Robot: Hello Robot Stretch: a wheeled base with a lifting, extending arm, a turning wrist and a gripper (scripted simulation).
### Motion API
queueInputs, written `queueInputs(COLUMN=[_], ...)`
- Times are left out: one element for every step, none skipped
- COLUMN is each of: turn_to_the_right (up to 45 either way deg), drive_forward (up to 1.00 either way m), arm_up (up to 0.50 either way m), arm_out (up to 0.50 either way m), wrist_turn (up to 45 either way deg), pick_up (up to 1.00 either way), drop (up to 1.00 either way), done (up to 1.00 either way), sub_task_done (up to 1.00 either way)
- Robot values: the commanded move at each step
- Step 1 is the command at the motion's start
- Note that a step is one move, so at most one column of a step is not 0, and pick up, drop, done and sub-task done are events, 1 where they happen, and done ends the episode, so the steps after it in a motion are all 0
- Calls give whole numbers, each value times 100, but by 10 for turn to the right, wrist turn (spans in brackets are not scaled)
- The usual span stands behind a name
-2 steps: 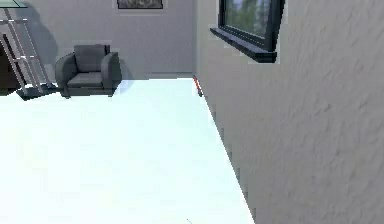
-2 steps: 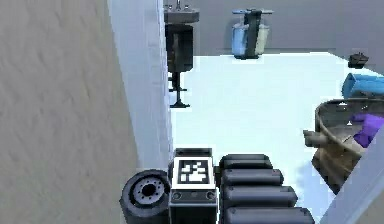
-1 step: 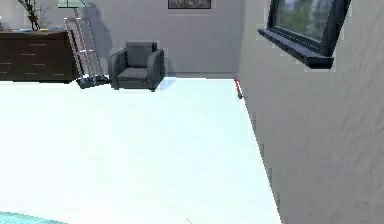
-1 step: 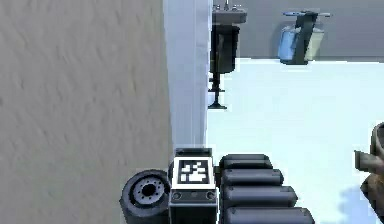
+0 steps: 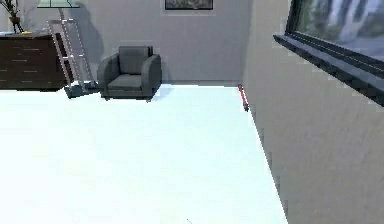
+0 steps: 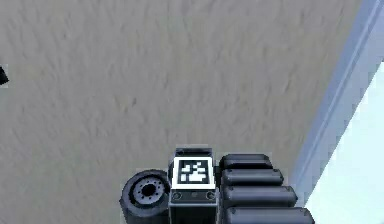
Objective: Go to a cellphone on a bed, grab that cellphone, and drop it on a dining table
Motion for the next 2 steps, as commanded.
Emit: queueInputs(turn_to_the_right=[-180, -30], drive_forward=[0, 0], arm_up=[0, 0], arm_out=[0, 0], wrist_turn=[0, 0], pick_up=[0, 0], drop=[0, 0], done=[0, 0], sub_task_done=[0, 0])
